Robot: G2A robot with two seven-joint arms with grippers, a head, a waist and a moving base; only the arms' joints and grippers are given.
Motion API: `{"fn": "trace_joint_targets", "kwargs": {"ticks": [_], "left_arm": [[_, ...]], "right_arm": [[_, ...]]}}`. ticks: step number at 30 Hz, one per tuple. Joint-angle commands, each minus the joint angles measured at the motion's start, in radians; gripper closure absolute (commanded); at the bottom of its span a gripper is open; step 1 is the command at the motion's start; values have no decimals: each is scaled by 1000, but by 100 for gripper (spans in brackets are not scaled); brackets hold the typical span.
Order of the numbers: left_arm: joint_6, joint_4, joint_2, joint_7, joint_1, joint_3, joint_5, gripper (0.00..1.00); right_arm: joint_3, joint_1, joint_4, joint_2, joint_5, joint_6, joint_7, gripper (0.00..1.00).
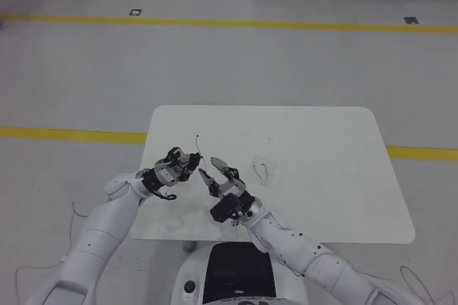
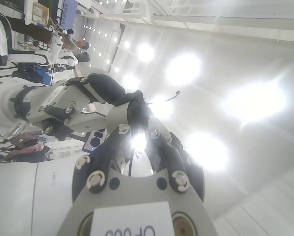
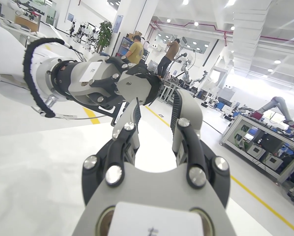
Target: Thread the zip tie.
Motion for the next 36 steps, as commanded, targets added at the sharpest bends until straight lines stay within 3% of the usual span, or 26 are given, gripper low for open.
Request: {"fn": "trace_joint_targets", "kwargs": {"ticks": [1, 22, 36], "left_arm": [[0, 0, 0, 0, 0, 0, 0, 100], [0, 0, 0, 0, 0, 0, 0, 100], [0, 0, 0, 0, 0, 0, 0, 100]], "right_arm": [[-4, 2, -1, 2, 0, 0, -3, 71], [-13, 6, -33, 23, 0, 0, -2, 73], [-7, 5, -32, 21, 0, 0, 17, 78]]}}
